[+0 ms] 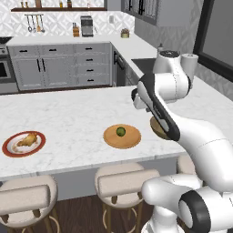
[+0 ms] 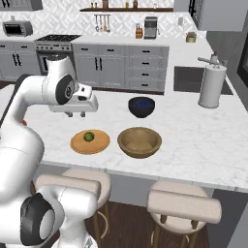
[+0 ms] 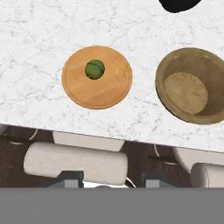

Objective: Pick the chicken drumstick and lime from their plates and place them in the bowl. Then put the bowl in the fridge.

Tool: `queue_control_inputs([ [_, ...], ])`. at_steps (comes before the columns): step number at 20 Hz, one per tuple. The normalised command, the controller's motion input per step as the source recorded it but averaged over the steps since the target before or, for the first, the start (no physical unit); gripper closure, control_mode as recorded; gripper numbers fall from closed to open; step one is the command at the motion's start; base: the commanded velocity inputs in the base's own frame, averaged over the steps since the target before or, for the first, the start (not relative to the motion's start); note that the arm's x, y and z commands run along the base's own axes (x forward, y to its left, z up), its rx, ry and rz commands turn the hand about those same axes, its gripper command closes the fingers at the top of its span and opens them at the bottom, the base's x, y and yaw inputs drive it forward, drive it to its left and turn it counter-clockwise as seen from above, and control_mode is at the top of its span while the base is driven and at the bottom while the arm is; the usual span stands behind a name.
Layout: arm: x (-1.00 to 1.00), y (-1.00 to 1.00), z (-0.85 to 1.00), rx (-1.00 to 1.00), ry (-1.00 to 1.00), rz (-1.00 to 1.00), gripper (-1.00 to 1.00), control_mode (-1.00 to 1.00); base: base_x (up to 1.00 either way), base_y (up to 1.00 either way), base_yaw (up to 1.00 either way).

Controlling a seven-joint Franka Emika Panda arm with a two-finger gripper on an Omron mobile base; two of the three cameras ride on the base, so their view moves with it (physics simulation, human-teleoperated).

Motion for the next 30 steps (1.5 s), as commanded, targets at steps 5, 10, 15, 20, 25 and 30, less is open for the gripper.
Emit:
queue_control_inputs([
  [5, 0.54, 0.2, -0.14, -0.02, -0.01, 0.0, -1.0, -1.0, 0.0, 0.0, 0.0],
  [10, 0.81, 0.34, -0.34, 0.0, -0.02, 0.0, -1.0, -1.0, 0.0, 0.0, 0.0],
  [15, 0.54, 0.1, -0.63, 0.06, -0.09, 0.09, -1.0, -1.0, 0.0, 0.0, 0.0],
  [20, 0.72, 0.14, -0.53, 0.0, -0.07, 0.17, -1.0, -1.0, 0.0, 0.0, 0.0],
  [25, 0.48, 0.05, -0.38, -0.01, 0.03, 0.02, -1.0, -1.0, 0.0, 0.0, 0.0],
  [30, 0.09, 0.0, -0.47, -0.07, 0.11, -0.02, -1.0, -1.0, 0.0, 0.0, 0.0],
])
